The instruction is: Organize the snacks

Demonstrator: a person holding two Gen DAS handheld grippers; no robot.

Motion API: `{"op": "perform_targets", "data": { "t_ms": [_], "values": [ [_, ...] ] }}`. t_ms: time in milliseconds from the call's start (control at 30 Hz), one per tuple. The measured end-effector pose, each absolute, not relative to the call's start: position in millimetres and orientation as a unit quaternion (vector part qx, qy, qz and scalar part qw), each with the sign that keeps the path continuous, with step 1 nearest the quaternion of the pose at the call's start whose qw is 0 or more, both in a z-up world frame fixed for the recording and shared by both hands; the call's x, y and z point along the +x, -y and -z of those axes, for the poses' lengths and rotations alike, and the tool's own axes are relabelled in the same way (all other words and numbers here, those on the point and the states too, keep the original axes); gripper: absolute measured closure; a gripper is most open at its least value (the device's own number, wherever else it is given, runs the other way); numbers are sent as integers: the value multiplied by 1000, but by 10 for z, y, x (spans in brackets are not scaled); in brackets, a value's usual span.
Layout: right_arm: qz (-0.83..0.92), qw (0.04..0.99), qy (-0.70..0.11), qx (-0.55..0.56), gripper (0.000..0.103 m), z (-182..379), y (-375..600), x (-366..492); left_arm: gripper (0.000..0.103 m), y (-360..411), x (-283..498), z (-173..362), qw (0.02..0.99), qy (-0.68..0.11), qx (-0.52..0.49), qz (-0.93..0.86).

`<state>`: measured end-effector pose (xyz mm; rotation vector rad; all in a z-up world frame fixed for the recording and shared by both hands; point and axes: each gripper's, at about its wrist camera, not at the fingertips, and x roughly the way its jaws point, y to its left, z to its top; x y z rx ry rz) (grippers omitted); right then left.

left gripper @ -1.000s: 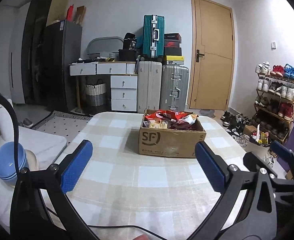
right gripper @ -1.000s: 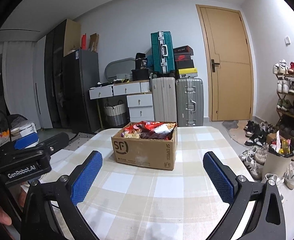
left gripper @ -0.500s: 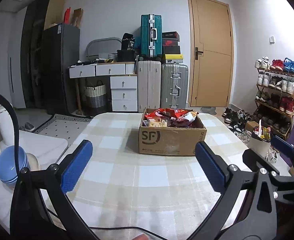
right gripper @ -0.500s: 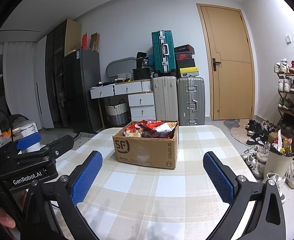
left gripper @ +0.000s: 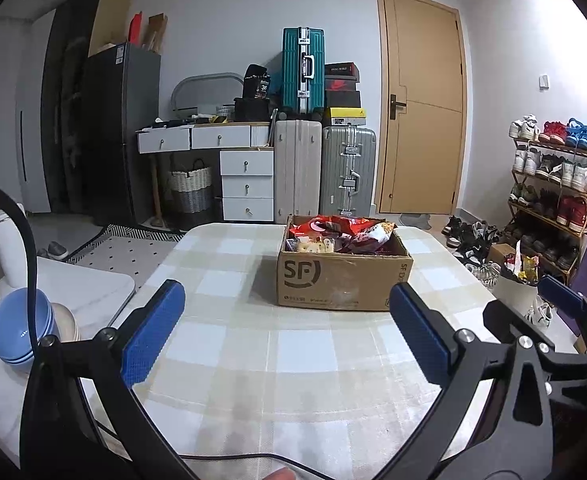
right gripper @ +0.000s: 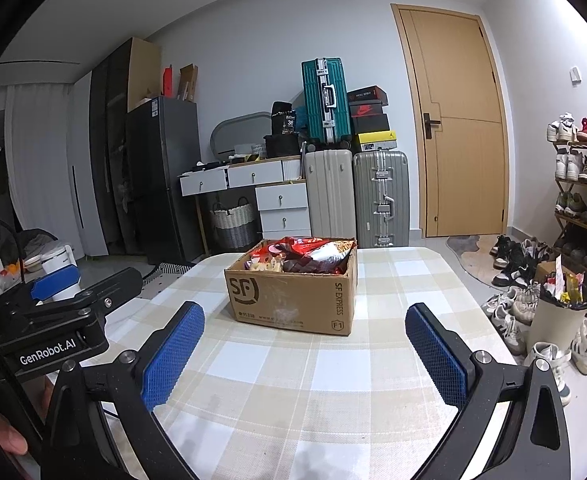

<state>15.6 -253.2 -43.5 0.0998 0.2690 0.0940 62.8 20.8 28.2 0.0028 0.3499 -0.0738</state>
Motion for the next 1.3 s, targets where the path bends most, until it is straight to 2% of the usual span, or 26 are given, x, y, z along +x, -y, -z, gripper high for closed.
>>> {"op": "perform_targets", "data": {
  "t_ms": [1300],
  "values": [
    [-48, 989, -134, 50, 1, 438, 2536, 153, 1, -201, 612, -279, 984, -170, 4, 45]
  ]
}}
